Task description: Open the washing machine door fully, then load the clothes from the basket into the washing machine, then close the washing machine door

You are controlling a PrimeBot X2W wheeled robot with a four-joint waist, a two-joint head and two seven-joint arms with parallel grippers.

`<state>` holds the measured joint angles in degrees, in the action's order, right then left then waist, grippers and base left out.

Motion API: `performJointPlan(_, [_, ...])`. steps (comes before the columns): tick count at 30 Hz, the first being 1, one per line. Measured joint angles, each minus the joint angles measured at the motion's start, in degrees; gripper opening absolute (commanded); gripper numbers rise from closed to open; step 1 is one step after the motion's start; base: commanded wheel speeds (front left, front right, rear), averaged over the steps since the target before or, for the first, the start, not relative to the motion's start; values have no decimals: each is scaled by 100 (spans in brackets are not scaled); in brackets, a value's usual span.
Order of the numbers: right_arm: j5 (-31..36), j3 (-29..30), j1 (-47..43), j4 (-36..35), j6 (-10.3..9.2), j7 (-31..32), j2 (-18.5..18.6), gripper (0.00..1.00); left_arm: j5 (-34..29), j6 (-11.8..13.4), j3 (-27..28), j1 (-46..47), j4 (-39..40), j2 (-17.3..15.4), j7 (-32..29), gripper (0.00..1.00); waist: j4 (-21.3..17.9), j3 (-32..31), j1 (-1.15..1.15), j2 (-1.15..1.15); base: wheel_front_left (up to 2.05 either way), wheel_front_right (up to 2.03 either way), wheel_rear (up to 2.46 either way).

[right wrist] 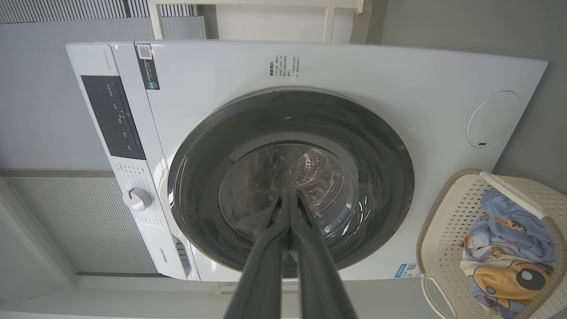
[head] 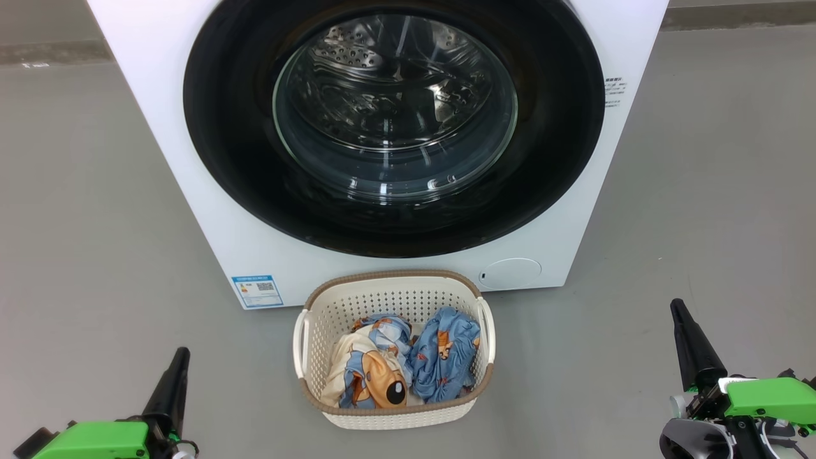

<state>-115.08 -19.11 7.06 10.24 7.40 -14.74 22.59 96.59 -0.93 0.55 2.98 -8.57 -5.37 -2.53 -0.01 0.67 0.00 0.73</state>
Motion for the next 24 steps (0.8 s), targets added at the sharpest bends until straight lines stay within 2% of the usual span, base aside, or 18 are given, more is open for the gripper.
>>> performJointPlan(24, [0, 0, 0, 0, 0, 0, 0, 0, -2, 1, 24, 0, 0, 29, -8, 0, 0, 0, 0, 0, 0, 0, 0])
